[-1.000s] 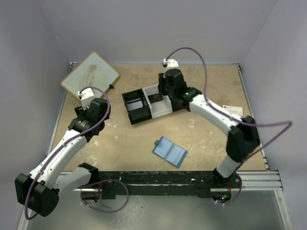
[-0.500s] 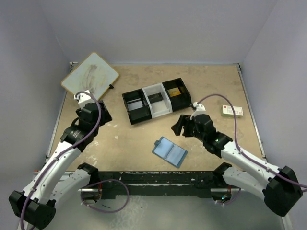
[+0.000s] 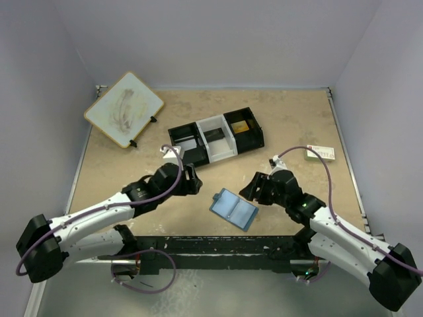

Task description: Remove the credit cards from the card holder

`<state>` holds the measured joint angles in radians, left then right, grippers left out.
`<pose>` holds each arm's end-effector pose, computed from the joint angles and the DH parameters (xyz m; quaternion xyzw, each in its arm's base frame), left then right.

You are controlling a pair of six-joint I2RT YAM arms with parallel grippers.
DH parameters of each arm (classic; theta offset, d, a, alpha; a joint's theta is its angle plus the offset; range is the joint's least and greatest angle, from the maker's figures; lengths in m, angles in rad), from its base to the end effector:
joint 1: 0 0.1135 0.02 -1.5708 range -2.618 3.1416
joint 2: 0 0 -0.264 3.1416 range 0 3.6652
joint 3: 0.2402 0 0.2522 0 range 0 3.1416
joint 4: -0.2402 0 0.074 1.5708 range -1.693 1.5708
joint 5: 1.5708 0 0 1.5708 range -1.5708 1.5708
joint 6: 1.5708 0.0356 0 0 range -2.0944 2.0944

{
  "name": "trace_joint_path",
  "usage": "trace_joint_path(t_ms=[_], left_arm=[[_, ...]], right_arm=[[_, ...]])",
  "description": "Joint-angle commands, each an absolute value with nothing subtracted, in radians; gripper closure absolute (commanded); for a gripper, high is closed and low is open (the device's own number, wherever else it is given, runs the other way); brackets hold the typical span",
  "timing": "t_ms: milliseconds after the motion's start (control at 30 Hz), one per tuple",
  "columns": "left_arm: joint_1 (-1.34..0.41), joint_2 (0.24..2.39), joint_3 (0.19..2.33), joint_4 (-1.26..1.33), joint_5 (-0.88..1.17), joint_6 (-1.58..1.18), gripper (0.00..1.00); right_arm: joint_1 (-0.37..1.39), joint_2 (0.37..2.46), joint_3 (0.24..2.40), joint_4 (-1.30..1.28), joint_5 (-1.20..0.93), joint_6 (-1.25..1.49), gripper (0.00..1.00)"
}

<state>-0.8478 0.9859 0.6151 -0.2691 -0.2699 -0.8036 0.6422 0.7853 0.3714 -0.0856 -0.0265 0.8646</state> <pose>0.1468 -0.1521 0.2361 -0.0408 0.8866 -0.2454 0.3899 0.1419 0.1073 0.2041 0.0887 0.8553 0.3575 0.3644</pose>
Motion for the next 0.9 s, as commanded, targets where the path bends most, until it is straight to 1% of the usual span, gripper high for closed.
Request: trace_joint_path(t_ms=[0,333,600,767,867], left_arm=[[-0.914,1.043,0.569,-0.068,-0.336,-0.854,0.35],[-1.018,1.293,0.655,-0.011,-0.357,-0.817,0.36],[-1.07,1.398,0.67,0.024,-0.361,-0.827,0.38],[-1.108,1.446,0.68,0.026,-0.371,-0.825,0.42],[-1.122,1.463,0.676,0.032,-0.382,-0.832,0.47]], right_arm=[[0.643,0.807,0.318,-0.084,-0.121,0.917,0.38],[0.643,0.829,0.291,-0.122,-0.127,0.933,0.39],[0.643,0.774,0.31,-0.249,-0.132,0.939,0.39],[0.643,0.757,0.313,-0.263,-0.158,0.941,0.42],[0.643,0.771,0.289,-0.199,-0.174,0.949,0.45]])
